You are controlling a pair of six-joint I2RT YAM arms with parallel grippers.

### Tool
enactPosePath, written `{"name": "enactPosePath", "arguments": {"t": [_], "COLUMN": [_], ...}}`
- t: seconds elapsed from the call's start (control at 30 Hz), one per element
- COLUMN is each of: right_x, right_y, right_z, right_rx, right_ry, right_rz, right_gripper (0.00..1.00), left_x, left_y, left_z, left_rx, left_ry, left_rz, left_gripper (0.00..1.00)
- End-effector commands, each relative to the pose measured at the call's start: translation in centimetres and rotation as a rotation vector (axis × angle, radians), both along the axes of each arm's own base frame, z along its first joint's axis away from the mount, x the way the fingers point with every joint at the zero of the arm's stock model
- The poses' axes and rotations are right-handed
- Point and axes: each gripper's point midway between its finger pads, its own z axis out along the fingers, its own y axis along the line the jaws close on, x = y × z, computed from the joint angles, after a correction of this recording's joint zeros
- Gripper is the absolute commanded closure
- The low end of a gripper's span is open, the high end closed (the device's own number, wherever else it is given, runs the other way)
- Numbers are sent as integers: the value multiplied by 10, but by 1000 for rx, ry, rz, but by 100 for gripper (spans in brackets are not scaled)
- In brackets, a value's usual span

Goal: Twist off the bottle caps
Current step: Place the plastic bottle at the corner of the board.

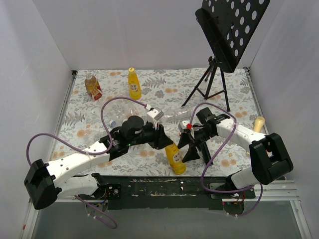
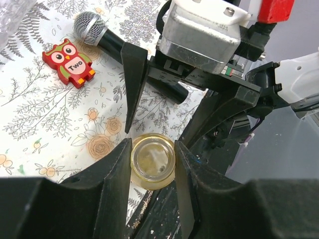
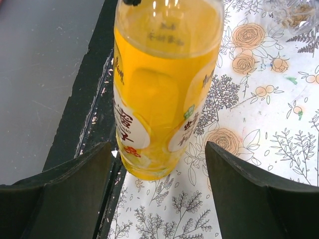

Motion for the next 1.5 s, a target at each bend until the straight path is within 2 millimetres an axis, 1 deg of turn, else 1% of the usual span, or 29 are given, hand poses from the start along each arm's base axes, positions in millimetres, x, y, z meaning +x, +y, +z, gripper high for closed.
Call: {"name": "enactPosePath", "arguments": {"t": [0.0, 0.07, 0.13, 0.2, 0.37, 0.43, 0.47, 0.53, 0.63, 0.67, 0.7, 0.73, 0.77, 0.9, 0.97, 1.03, 1.17, 1.23, 1.27, 1.3, 1.37, 1.43, 1.47], "right_x": [8, 10, 9, 8, 2, 3, 1, 4, 6, 7, 9, 10, 13, 15, 15, 15, 12, 12, 11, 11, 11, 11, 12], "right_y": [4, 3, 3, 4, 12, 17, 17, 22, 25, 26, 27, 28, 29, 31, 31, 32, 32, 32, 31, 31, 31, 30, 30], "right_z": [20, 21, 23, 23, 29, 26, 21, 16, 10, 8, 7, 4, 2, -3, -3, -2, 1, 4, 4, 5, 8, 8, 8], "right_rx": [50, 54, 66, 77, 127, 128, 104, 90, 59, 50, 44, 31, 25, 8, 10, 15, 31, 37, 39, 44, 51, 55, 54], "right_ry": [-49, -47, -44, -28, 72, 82, 115, 106, 130, 144, 150, 164, 174, 212, 215, 215, 217, 202, 197, 188, 170, 154, 148], "right_rz": [1, -10, -11, -12, 0, -3, -12, -26, -56, -67, -79, -94, -109, -141, -140, -136, -111, -104, -102, -98, -97, -95, -98], "right_gripper": [17, 17, 17, 17, 17, 17, 17, 17, 23, 25, 25, 25, 25, 21, 22, 28, 59, 69, 73, 76, 80, 82, 82], "left_x": [8, 11, 11, 12, 23, 30, 32, 36, 39, 39, 38, 36, 35, 28, 26, 26, 25, 23, 20, 19, 13, 7, 5], "left_y": [7, 12, 12, 7, -12, -20, -23, -26, -27, -26, -26, -25, -26, -25, -23, -20, -15, -14, -13, -13, -13, -12, -10], "left_z": [41, 39, 37, 36, 45, 53, 53, 57, 62, 63, 67, 65, 69, 68, 67, 68, 67, 65, 62, 59, 54, 47, 43], "left_rx": [-44, -6, 6, 8, -28, -44, -43, -46, -61, -69, -81, -82, -105, -134, -143, -152, -164, -167, -167, -168, -175, -174, -172], "left_ry": [-80, -92, -94, -89, -100, -112, -115, -125, -140, -142, -146, -139, -147, -130, -124, -131, -140, -130, -120, -105, -76, -44, -30], "left_rz": [44, 64, 58, 46, 35, 35, 35, 39, 53, 53, 55, 51, 46, 31, 35, 45, 56, 56, 49, 47, 30, 21, 19], "left_gripper": [100, 100, 100, 100, 100, 100, 100, 100, 100, 100, 100, 100, 100, 100, 100, 100, 100, 100, 100, 92, 61, 39, 31]}}
